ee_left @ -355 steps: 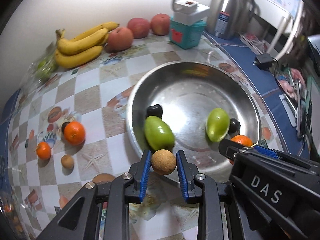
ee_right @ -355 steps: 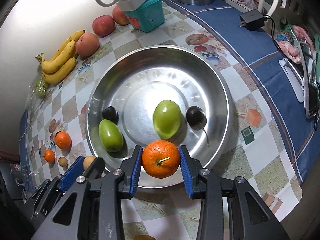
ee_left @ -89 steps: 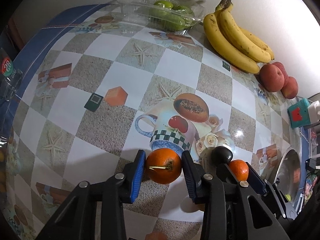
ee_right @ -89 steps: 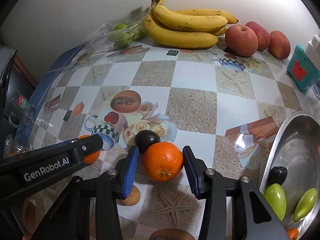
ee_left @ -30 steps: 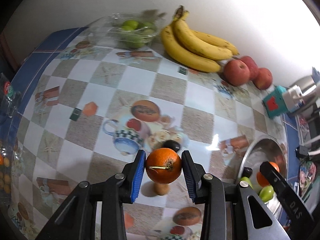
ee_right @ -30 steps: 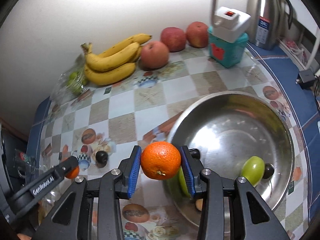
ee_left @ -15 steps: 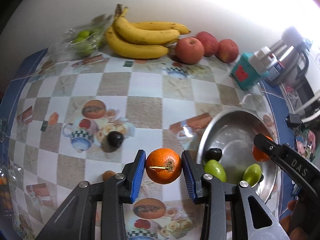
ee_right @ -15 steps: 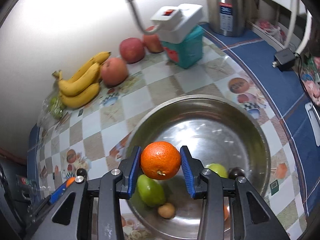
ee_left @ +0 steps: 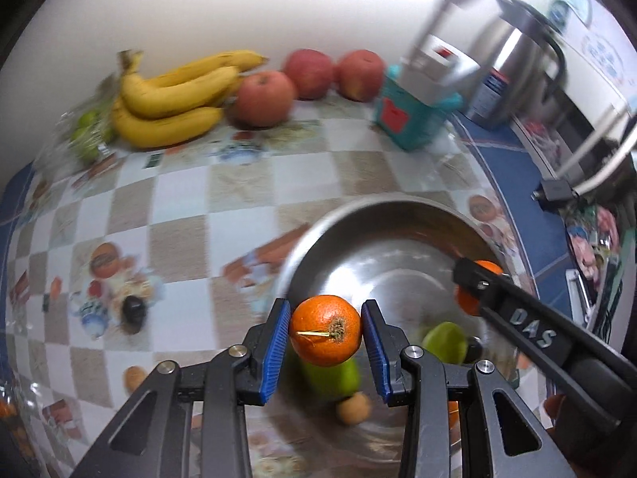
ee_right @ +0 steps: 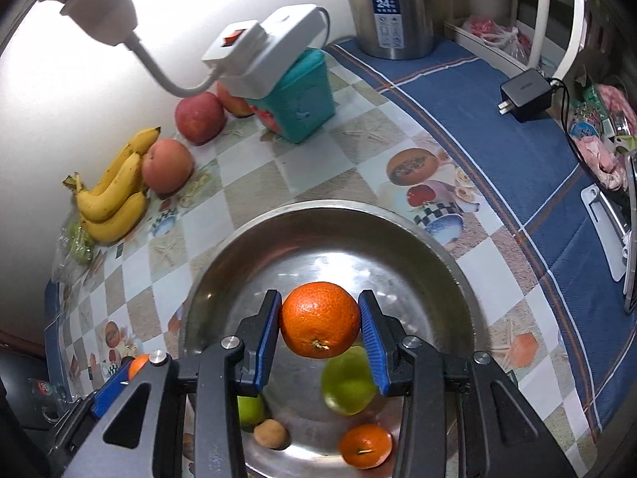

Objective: Organize fruits
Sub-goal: 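Carry both oranges over the steel basin with both grippers, then lower both oranges into the basin and open both grippers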

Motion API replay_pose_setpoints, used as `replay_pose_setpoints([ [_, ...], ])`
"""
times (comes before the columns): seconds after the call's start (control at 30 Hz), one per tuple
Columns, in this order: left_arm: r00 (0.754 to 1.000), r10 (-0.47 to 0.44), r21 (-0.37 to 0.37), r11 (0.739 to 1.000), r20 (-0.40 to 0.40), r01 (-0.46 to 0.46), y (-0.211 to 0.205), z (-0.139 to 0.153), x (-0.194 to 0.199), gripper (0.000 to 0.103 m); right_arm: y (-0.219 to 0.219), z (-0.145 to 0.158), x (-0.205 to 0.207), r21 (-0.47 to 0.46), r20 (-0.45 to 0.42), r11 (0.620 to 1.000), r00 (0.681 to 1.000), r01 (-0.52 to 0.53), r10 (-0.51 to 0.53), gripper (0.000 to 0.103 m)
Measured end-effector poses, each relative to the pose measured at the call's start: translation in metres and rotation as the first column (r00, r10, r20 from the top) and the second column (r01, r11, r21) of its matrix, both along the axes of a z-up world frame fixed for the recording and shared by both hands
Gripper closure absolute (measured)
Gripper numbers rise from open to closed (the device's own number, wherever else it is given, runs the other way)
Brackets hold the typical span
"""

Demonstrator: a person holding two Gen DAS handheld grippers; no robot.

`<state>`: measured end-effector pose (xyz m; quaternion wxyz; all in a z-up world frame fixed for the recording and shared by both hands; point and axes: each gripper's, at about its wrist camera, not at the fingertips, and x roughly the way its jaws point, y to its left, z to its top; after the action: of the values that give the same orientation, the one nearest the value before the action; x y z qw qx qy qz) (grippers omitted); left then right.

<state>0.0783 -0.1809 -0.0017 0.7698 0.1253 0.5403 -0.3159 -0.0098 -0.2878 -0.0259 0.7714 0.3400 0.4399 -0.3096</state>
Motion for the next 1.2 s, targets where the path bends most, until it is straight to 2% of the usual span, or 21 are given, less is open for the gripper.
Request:
replay_pose_setpoints([
  [0.2, 0.999, -0.046, 0.034, 0.998, -0.004, 0.046, -0.024, -0.015, -0.01, 0.063, -0.011, -0.007, -0.005, 0.006, -0.023, 1.0, 1.0, 0.014, -0.013, 0.061],
  [0.6, 0.998, -0.054, 0.04, 0.998, -0.028, 0.056, -0.028, -0.033, -0.014, 0.063, -0.012, -0.023, 0.0, 0.013, -0.069, 1.0, 0.998, -0.001, 0.002, 0.061],
  [1.2, 0.998, -0.056, 0.036, 0.998, -0.041, 0.057, -0.027, -0.037, -0.015, 0.062, -0.011, -0.035, 0.004, 0.027, -0.096, 1.0, 0.995, -0.009, 0.012, 0.061],
])
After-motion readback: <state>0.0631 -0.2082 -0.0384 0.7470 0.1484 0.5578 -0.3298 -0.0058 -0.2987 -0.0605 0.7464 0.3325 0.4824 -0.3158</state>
